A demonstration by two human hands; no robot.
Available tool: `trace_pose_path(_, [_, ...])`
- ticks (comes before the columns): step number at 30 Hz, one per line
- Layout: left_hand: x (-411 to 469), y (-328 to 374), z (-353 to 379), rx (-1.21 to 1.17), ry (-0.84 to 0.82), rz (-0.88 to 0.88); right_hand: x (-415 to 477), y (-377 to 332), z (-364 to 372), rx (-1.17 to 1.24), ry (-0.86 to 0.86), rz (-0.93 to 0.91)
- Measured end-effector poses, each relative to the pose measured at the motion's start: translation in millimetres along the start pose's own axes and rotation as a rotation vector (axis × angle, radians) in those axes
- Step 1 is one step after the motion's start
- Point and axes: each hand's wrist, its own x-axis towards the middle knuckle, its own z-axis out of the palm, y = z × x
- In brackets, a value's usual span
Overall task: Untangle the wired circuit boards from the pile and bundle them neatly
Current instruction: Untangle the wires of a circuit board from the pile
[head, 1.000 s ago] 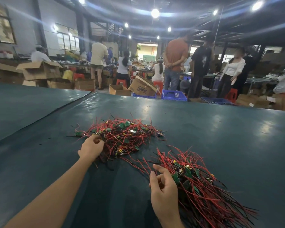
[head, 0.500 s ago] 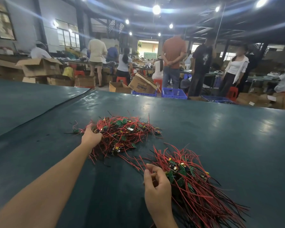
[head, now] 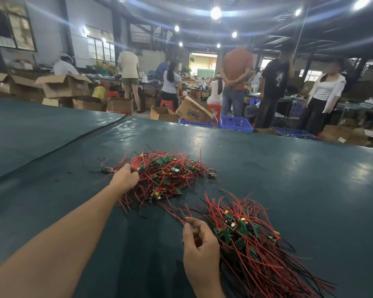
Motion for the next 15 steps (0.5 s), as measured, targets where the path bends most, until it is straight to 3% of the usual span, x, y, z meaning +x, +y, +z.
trace_pose_path(12, [-8, -10, 0, 0.005, -0.018, -0.035, -1, 3, 2, -0.019, -0.016, 0.011])
trace_pose_path(15, [-31, -13, 3, -0.147, 0.097, 0.034, -2, 1, -1, -0.014, -0.010, 0.028])
